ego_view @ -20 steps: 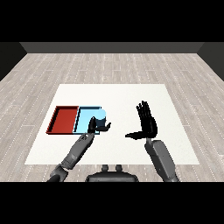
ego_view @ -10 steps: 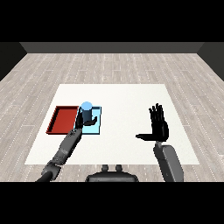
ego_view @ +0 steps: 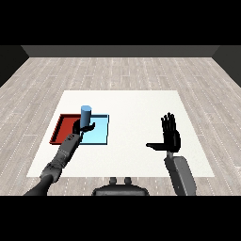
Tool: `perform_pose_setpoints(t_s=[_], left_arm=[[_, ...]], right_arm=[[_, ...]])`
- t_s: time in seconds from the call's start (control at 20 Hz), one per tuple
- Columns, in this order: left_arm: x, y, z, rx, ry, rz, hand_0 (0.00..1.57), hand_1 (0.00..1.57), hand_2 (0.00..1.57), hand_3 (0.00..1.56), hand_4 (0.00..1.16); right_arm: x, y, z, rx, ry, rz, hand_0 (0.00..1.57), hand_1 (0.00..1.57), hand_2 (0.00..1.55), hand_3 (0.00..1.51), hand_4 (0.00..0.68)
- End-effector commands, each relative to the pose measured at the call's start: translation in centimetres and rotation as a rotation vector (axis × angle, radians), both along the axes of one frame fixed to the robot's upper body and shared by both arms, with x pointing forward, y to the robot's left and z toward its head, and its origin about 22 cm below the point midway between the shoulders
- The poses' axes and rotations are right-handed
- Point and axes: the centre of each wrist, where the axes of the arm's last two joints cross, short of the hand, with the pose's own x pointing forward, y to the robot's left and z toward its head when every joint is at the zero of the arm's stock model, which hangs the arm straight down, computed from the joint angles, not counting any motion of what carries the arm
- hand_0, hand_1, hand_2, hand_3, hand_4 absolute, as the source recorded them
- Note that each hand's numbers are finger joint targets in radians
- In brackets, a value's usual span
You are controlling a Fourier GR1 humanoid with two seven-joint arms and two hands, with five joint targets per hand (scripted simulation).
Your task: Pick the blue can and put it in the blue box
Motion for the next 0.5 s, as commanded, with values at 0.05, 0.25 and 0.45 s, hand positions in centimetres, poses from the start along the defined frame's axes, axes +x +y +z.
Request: perform_pose_setpoints(t_s=[0.05, 0.25, 0.45], left_arm=[[0.0, 0.0, -1.2, 0.072, 0.152, 0.063, 1.57, 1.57, 1.54, 1.41, 0.97], [0.4, -3.5, -1.8, 0.128, 0.246, 0.046, 1.57, 1.57, 1.47, 1.19, 0.94], [-1.0, -2.6, -3.3, 0.124, 0.321, 0.001, 1.48, 1.48, 1.41, 0.88, 0.87]], right_arm=[[1.2, -2.5, -0.6, 0.03, 0.016, -0.016, 0.0, 0.0, 0.0, 0.0, 0.0], [2.5, -1.5, -1.9, 0.01, 0.031, -0.028, 0.0, 0.0, 0.0, 0.0, 0.0], [3.3, -1.0, -1.7, 0.036, 0.039, -0.024, 0.0, 0.0, 0.0, 0.0, 0.0]])
